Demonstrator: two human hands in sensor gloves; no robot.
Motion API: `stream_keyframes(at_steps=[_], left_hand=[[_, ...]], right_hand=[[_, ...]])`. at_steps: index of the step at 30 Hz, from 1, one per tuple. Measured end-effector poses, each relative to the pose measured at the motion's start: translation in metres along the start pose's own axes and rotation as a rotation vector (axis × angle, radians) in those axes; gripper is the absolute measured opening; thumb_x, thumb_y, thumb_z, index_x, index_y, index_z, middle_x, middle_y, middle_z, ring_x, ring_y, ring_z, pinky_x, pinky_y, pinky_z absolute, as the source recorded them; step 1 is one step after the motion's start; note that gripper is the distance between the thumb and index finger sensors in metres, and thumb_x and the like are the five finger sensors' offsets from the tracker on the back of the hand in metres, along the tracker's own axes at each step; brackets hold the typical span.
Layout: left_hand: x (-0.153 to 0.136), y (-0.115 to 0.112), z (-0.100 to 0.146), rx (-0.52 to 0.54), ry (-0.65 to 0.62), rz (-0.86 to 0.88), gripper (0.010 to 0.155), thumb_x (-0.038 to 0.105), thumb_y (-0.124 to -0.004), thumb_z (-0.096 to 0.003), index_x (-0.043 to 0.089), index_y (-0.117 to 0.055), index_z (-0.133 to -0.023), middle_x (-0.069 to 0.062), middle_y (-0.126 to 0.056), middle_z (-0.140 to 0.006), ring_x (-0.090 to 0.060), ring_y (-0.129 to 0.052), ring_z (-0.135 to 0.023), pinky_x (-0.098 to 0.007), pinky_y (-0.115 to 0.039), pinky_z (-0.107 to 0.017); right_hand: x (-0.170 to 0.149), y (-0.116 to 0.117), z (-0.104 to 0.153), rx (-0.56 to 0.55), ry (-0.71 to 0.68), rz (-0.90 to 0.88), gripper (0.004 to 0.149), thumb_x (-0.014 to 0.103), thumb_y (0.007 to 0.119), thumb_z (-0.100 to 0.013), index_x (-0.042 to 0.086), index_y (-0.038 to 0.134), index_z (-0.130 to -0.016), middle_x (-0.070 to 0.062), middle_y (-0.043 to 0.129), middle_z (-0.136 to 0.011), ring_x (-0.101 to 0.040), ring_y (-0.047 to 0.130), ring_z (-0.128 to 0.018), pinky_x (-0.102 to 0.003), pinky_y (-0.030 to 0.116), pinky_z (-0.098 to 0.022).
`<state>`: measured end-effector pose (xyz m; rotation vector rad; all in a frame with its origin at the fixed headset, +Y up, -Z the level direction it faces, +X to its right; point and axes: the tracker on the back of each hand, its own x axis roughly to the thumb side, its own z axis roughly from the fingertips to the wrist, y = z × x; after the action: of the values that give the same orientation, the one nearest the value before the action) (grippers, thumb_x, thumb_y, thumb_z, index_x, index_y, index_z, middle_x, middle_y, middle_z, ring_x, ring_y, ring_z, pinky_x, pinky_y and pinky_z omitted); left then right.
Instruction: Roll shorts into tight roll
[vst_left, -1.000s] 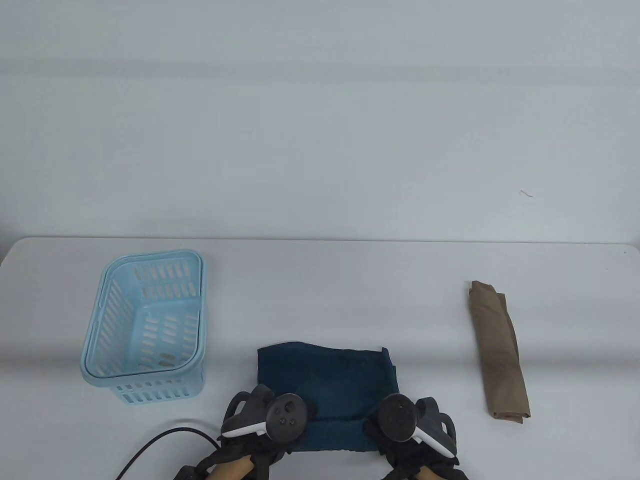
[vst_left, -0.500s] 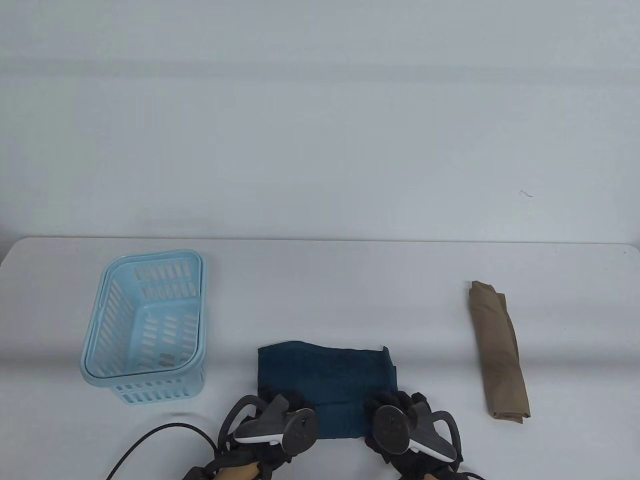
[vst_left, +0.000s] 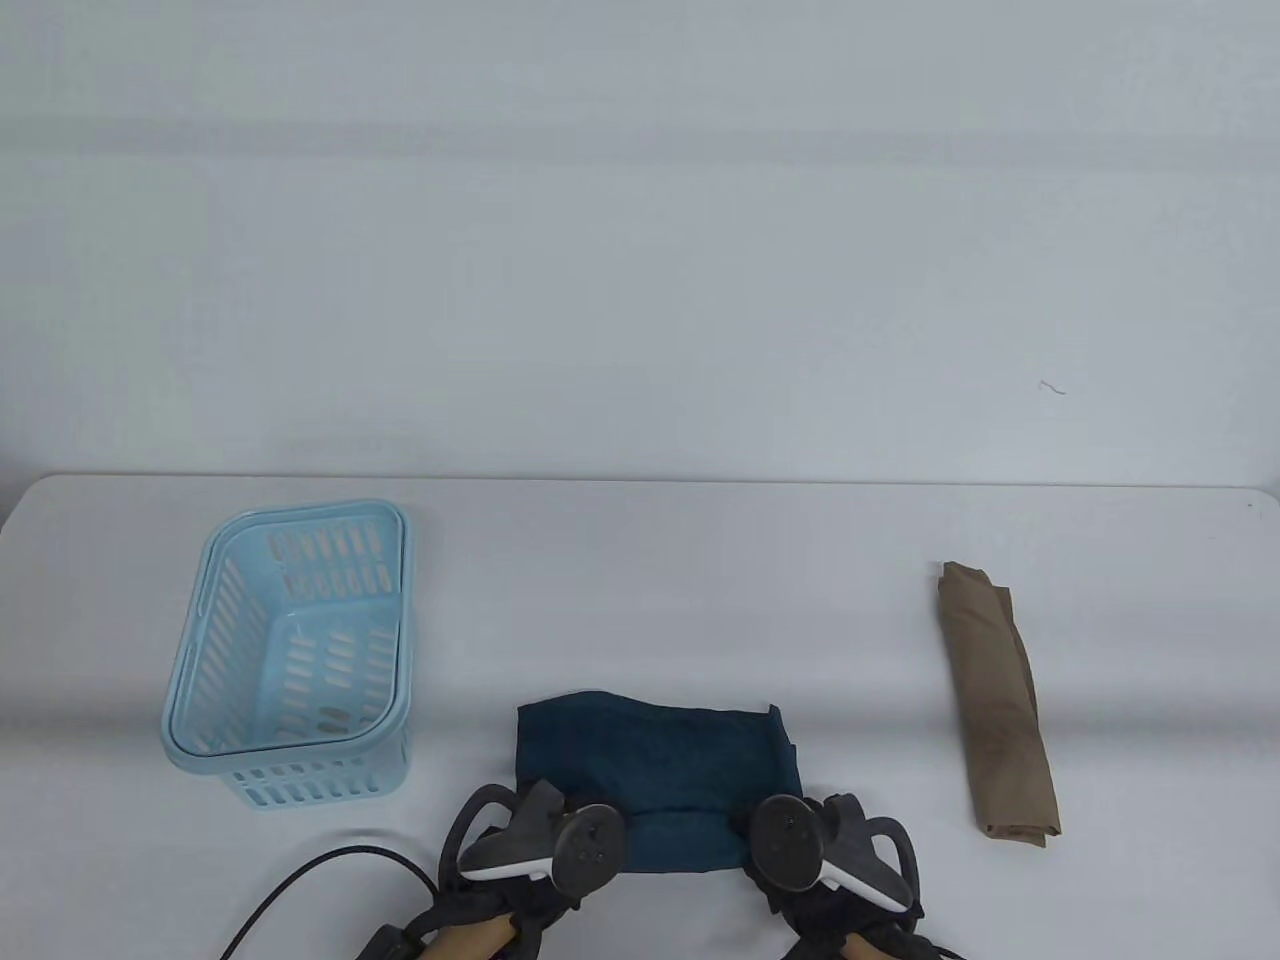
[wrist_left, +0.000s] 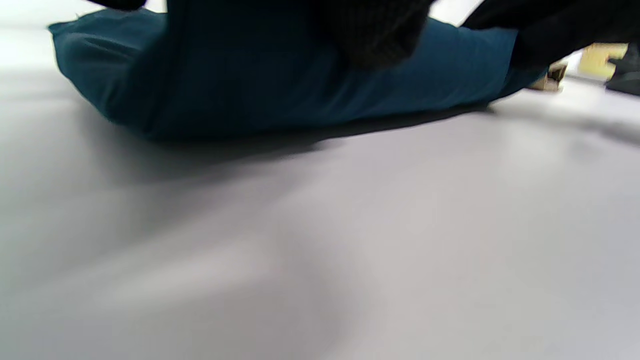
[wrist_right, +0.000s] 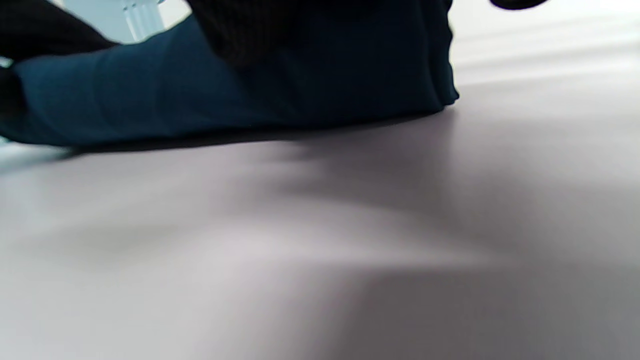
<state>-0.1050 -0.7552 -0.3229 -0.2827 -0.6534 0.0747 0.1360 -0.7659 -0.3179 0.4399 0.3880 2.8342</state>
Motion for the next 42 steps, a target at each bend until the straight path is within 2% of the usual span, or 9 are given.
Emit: stream_keyframes(at_steps=[7, 9, 12, 15, 20, 23, 33, 37, 42], left_hand=[[0.0, -0.004, -0.002, -0.038, -0.007, 0.111, 0.056, 0.022, -0.06, -0.0499, 0.007, -0.064, -0.104, -0.015, -0.091, -0.086, -0.028, -0.099, -0.067, -0.073, -0.053, -0.066], [0.001, 0.001, 0.0, -0.072, -0.005, 0.112, 0.058, 0.023, -0.061, -0.0516, 0.007, -0.059, -0.107, -0.018, -0.087, -0.091, -0.032, -0.095, -0.073, -0.075, -0.048, -0.066], [0.004, 0.019, 0.012, 0.032, -0.034, 0.065, 0.063, 0.029, -0.068, -0.0529, 0.005, -0.053, -0.108, -0.026, -0.066, -0.107, -0.044, -0.078, -0.093, -0.078, -0.042, -0.065], [0.008, 0.029, 0.019, 0.001, -0.097, 0.088, 0.052, 0.031, -0.07, -0.0529, 0.01, -0.065, -0.1, -0.025, -0.063, -0.108, -0.045, -0.074, -0.095, -0.079, -0.038, -0.065], [0.011, 0.02, 0.014, -0.046, -0.039, -0.05, 0.055, 0.031, -0.07, -0.053, 0.009, -0.063, -0.103, -0.028, -0.057, -0.11, -0.048, -0.068, -0.097, -0.079, -0.035, -0.064], [0.013, 0.015, 0.01, -0.06, -0.015, -0.098, 0.061, 0.032, -0.071, -0.0528, 0.006, -0.057, -0.107, -0.03, -0.052, -0.111, -0.051, -0.063, -0.099, -0.08, -0.033, -0.064], [0.013, -0.009, -0.005, -0.153, 0.035, -0.159, 0.075, 0.033, -0.071, -0.0529, 0.0, -0.036, -0.111, -0.032, -0.046, -0.112, -0.052, -0.059, -0.101, -0.079, -0.036, -0.065], [0.015, -0.015, -0.008, -0.132, 0.041, -0.222, 0.076, 0.031, -0.071, -0.0528, -0.001, -0.033, -0.11, -0.03, -0.05, -0.11, -0.049, -0.064, -0.098, -0.077, -0.04, -0.066], [0.014, -0.013, -0.008, -0.058, 0.017, -0.273, 0.071, 0.03, -0.07, -0.0517, -0.002, -0.042, -0.108, -0.028, -0.062, -0.105, -0.044, -0.075, -0.093, -0.074, -0.048, -0.066]], right_hand=[[-0.006, -0.005, 0.0, 0.084, 0.014, -0.101, 0.049, 0.032, 0.057, -0.051, 0.012, 0.071, -0.094, -0.015, 0.082, -0.086, -0.035, 0.079, -0.074, -0.074, 0.034, -0.067], [-0.006, -0.006, 0.001, 0.081, 0.02, -0.099, 0.049, 0.032, 0.057, -0.052, 0.012, 0.071, -0.094, -0.014, 0.083, -0.086, -0.034, 0.08, -0.074, -0.074, 0.035, -0.067], [-0.006, -0.005, 0.001, 0.043, 0.037, -0.086, 0.05, 0.033, 0.057, -0.052, 0.013, 0.07, -0.096, -0.013, 0.083, -0.086, -0.034, 0.08, -0.074, -0.073, 0.036, -0.067], [-0.005, -0.005, 0.002, 0.012, 0.054, -0.093, 0.052, 0.034, 0.058, -0.052, 0.013, 0.065, -0.099, -0.014, 0.078, -0.091, -0.036, 0.077, -0.078, -0.074, 0.034, -0.067], [0.0, -0.014, 0.01, -0.107, 0.019, -0.042, 0.061, 0.035, 0.065, -0.051, 0.014, 0.047, -0.106, -0.016, 0.056, -0.106, -0.041, 0.055, -0.096, -0.075, 0.026, -0.068], [0.004, -0.016, 0.014, -0.139, -0.023, 0.072, 0.061, 0.036, 0.067, -0.05, 0.015, 0.047, -0.105, -0.015, 0.051, -0.108, -0.041, 0.05, -0.099, -0.074, 0.024, -0.069], [0.01, 0.009, 0.006, 0.163, -0.005, 0.24, 0.082, 0.046, 0.072, -0.046, 0.01, 0.034, -0.109, -0.02, 0.029, -0.113, -0.047, 0.029, -0.103, -0.075, 0.015, -0.067], [0.014, 0.012, 0.004, 0.067, -0.013, 0.302, 0.072, 0.038, 0.073, -0.047, 0.01, 0.043, -0.106, -0.018, 0.043, -0.111, -0.045, 0.041, -0.101, -0.074, 0.022, -0.068], [0.014, 0.007, 0.005, 0.054, -0.023, 0.265, 0.065, 0.037, 0.07, -0.049, 0.01, 0.052, -0.105, -0.016, 0.052, -0.11, -0.043, 0.048, -0.1, -0.074, 0.025, -0.068]])
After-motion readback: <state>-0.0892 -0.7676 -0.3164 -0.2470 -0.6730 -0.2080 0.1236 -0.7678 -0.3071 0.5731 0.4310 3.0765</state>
